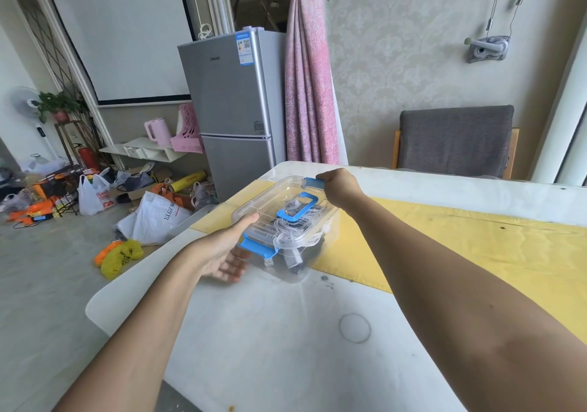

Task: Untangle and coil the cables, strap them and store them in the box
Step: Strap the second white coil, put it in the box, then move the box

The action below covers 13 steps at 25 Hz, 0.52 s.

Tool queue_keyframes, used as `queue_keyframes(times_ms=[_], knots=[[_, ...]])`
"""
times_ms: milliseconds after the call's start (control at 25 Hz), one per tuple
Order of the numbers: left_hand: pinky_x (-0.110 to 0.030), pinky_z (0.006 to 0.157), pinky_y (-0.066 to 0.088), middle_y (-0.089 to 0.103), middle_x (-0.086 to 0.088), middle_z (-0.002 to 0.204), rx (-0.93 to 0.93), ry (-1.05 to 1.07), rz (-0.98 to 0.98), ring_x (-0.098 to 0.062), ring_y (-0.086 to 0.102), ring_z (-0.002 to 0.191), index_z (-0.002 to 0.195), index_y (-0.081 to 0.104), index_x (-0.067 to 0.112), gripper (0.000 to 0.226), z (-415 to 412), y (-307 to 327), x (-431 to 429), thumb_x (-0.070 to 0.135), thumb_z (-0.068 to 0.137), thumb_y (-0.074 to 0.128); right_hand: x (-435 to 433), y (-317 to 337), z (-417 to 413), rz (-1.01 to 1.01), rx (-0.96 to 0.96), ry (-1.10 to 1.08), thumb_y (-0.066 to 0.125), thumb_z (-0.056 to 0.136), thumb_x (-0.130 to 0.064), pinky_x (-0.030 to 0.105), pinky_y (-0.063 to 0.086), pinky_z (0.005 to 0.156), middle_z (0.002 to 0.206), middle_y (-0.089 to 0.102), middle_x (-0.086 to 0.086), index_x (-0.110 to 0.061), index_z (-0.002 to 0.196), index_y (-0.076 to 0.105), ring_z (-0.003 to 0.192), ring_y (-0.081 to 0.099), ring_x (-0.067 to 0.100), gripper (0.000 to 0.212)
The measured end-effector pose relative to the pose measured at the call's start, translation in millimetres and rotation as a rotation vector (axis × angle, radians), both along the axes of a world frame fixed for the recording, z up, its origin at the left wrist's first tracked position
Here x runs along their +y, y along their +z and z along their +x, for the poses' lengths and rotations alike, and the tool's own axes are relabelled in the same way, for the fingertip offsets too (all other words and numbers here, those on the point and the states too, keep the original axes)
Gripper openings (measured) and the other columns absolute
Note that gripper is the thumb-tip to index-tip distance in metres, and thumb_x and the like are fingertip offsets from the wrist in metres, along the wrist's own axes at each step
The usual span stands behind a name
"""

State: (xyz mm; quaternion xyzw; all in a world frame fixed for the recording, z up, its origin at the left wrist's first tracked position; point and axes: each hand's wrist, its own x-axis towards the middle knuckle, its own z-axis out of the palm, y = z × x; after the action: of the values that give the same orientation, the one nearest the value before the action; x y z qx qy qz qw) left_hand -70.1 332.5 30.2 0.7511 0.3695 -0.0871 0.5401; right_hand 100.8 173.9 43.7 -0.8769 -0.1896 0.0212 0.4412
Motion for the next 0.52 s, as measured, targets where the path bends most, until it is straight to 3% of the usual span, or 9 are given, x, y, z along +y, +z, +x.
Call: queue_keyframes(times_ms=[200, 360, 520], knots=[[-0.029, 0.051, 0.054, 0.051, -0.011, 0.052, -0.025, -0.071, -0.343, -0.017, 0.045, 0.04, 0.053, 0.059, 0.002, 0.085, -12.2, -7.5, -23.8, 0.083, 0.069, 0.04, 1.1, -1.1, 1.5, 0.013, 0.0, -0.01, 0.031, 0.09, 0.004, 0.027, 0.044, 0.085, 0.131, 0.057, 0.007, -0.015, 0.129, 0.057, 0.111, 0.055, 0.027, 0.051], [-0.021, 0.04, 0.048, 0.033, 0.002, 0.042, -0.122, 0.048, -0.419, -0.008, 0.027, 0.03, 0.043, 0.05, 0.012, 0.066, -15.9, 2.4, -31.0, 0.067, 0.078, 0.053, 1.3, -2.2, 2.4, 0.011, -0.015, -0.013, 0.03, 0.09, 0.004, 0.028, 0.045, 0.089, 0.131, 0.057, 0.007, -0.015, 0.129, 0.057, 0.111, 0.055, 0.027, 0.051], [-0.016, 0.037, 0.045, 0.035, 0.005, 0.043, -0.128, 0.084, -0.4, -0.006, 0.026, 0.027, 0.046, 0.051, 0.012, 0.056, -13.1, 12.9, -31.3, 0.051, 0.087, 0.054, 1.8, -3.5, 2.8, 0.016, -0.015, -0.017, 0.031, 0.091, 0.003, 0.027, 0.044, 0.085, 0.13, 0.057, 0.007, -0.015, 0.128, 0.058, 0.111, 0.055, 0.026, 0.05]])
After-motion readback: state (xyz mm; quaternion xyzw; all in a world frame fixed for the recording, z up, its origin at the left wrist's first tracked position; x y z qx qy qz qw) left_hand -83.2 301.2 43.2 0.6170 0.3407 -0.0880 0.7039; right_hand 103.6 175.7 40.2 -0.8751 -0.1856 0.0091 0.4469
